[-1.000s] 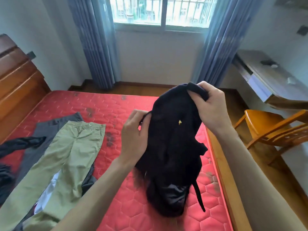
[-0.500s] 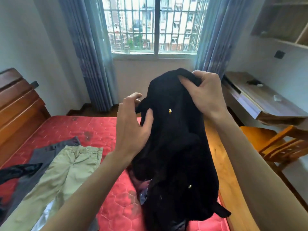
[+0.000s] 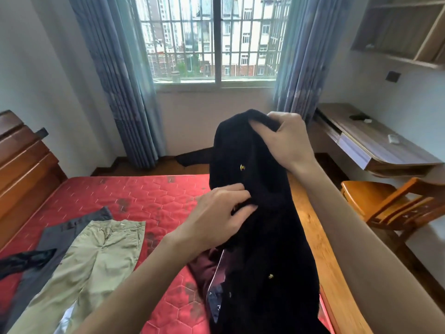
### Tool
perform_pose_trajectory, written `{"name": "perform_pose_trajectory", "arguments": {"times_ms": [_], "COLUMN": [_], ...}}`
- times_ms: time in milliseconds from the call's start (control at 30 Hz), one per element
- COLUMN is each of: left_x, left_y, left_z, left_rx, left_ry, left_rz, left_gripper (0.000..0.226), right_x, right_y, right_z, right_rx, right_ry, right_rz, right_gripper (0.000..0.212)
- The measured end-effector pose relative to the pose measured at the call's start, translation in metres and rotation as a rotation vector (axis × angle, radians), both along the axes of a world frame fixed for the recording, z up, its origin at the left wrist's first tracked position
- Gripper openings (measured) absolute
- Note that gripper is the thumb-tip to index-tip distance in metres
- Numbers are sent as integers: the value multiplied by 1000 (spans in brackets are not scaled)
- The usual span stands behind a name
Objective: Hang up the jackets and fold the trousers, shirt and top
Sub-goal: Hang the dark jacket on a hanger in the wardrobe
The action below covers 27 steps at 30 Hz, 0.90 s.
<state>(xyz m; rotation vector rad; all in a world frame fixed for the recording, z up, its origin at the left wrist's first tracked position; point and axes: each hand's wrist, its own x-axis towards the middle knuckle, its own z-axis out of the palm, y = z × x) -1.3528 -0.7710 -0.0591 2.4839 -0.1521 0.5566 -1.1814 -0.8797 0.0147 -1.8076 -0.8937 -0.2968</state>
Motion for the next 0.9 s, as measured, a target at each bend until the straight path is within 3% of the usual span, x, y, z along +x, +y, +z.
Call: {"name": "perform_pose_trajectory", "arguments": {"times_ms": [100, 267, 367, 467, 567, 667, 800, 900], "left_x": [-1, 3, 10, 19, 25, 30, 37, 37], "left_y": [-1, -7, -11, -8, -3, -4, -5, 2], "left_z": [-4, -7, -6, -4, -12, -15, -7, -1], "left_rx": [-321, -489, -697, -698, -721, -767, -830, -868], "left_ry": [62, 146, 162, 103, 78, 54, 30, 5], "left_rz": [-49, -86, -111, -49, 18, 43, 24, 24], "left_gripper": [21, 25, 19, 21, 25, 32, 36, 36], "right_x": [10, 19, 20, 15, -1, -30, -64, -77], "right_y": [-6, -15, -23, -37, -51, -61, -62, -62], "right_z": [-24, -76, -105, -121, -127, -132, -157, -176], "right_rx": [-87, -290, -433, -509, -281, -19, -84, -134], "right_ry": [63, 169, 304, 405, 287, 124, 54, -25], "right_rz": [7, 46, 162, 247, 81, -19, 81, 21], "right_gripper": [33, 29, 23, 34, 24, 32, 28, 21]}}
